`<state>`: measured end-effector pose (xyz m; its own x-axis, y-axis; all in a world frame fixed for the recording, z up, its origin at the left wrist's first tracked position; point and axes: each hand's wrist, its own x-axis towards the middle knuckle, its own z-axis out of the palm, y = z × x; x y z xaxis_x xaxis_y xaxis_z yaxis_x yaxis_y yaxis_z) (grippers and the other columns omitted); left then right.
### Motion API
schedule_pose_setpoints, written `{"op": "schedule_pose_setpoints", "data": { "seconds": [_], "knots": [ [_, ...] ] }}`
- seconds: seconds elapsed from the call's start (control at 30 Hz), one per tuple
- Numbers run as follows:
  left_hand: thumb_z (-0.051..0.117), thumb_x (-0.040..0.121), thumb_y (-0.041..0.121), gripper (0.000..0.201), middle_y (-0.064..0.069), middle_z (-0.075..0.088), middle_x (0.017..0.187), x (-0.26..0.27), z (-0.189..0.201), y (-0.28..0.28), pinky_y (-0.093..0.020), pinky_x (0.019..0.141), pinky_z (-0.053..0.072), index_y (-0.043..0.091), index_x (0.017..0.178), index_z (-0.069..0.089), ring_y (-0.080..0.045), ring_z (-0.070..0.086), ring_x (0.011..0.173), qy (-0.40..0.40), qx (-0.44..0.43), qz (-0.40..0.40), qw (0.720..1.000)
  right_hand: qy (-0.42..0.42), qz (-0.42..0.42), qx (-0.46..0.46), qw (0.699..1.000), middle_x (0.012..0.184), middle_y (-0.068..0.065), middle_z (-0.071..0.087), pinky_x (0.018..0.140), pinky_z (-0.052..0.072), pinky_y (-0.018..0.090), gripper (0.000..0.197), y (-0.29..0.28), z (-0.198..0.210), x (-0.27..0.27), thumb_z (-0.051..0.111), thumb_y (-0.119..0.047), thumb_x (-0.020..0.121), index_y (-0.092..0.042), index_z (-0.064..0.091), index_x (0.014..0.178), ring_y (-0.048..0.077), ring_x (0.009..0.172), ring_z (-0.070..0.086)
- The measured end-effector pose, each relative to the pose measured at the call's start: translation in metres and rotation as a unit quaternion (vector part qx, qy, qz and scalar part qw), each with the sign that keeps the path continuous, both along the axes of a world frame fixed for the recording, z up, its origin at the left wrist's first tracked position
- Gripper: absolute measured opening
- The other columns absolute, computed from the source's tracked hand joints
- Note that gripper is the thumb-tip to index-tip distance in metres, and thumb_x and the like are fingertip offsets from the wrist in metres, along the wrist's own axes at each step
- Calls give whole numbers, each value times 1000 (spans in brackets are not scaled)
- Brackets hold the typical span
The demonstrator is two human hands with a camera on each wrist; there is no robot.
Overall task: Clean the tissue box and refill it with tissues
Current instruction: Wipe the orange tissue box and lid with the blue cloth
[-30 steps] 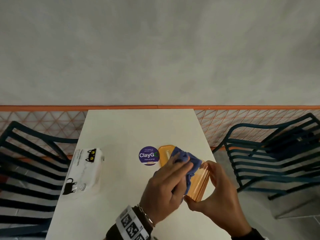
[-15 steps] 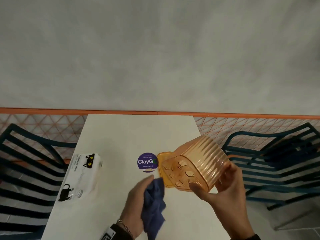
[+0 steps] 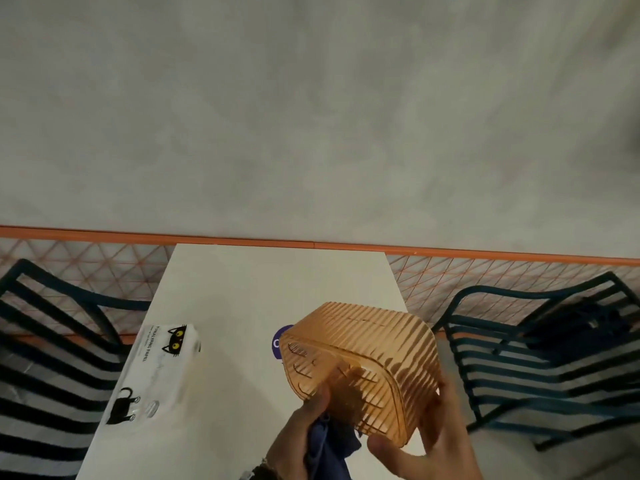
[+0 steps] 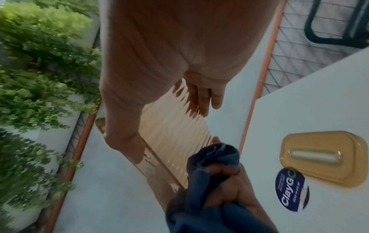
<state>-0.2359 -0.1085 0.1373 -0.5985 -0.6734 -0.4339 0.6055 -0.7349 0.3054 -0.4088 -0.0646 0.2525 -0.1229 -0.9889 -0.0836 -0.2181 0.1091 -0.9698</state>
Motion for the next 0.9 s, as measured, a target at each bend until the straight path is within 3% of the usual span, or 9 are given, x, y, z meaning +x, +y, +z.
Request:
{"op": "schedule_pose_setpoints", "data": {
  "seconds": [0.07,0.17,0.27,0.4,0.5,0.6,0.73,0.8,0.9],
  "knots": [
    [102,48,36,94,-28,64,127,0,1,1,-49,114,34,-2,126,67,-42,59,119,2,0,20,1000,54,9,-2,998,135,-17,60,113,43,40,121,1,11,3,94,-35,37,-51,29,139,4,126,57],
    [105,36,23,110,-31,65,106,5,13,-6,-49,86,51,-8,131,61,-42,65,92,0,-23,22,999,107,33,-55,992,136,-30,55,107,40,26,123,3,27,1,102,-26,41,-50,32,139,-9,127,52],
    [105,33,10,102,-32,71,96,14,22,-14,-45,62,60,-3,125,62,-43,72,72,22,-52,35,998,177,36,-109,978,137,-26,54,100,39,19,121,2,35,-7,101,-42,42,-29,38,144,-4,128,53],
    [101,55,21,83,-34,65,122,24,33,-24,-49,85,57,-1,128,66,-45,70,98,-36,-60,10,998,197,23,-84,977,132,-34,53,96,36,9,118,-5,38,-9,98,-56,37,-38,39,137,-12,124,51],
    [96,62,24,67,-32,64,100,34,40,-29,-43,79,55,-11,111,68,-38,66,83,-131,-44,-1,990,251,-42,-95,962,122,-36,54,96,40,15,112,-11,35,-13,97,-55,34,-45,38,129,-10,117,53],
    [82,62,27,33,-19,61,76,54,47,-26,-38,70,51,3,78,66,-32,58,69,-139,-23,51,989,289,-70,-98,950,120,-29,55,88,43,18,104,-18,31,-18,94,-53,37,-49,35,123,-3,111,54],
    [56,93,26,30,-14,76,106,73,82,-28,-39,71,61,10,109,74,-29,76,84,-79,-69,177,979,336,-66,-85,936,120,-20,53,86,53,30,104,-26,18,-18,90,-57,40,-40,38,129,6,108,53],
    [61,91,23,38,-4,73,126,61,107,-28,-38,81,58,20,128,68,-19,74,105,-166,-184,212,945,362,-49,-89,927,116,-21,49,78,51,26,107,-28,10,-14,92,-56,40,-33,42,132,5,103,52],
    [75,89,32,52,20,68,128,21,134,-14,-20,91,52,36,138,56,0,66,116,-366,-415,219,804,357,-33,-98,929,114,-20,55,74,44,18,102,-31,4,-4,88,-58,43,-31,46,132,7,98,58]
  ]
}}
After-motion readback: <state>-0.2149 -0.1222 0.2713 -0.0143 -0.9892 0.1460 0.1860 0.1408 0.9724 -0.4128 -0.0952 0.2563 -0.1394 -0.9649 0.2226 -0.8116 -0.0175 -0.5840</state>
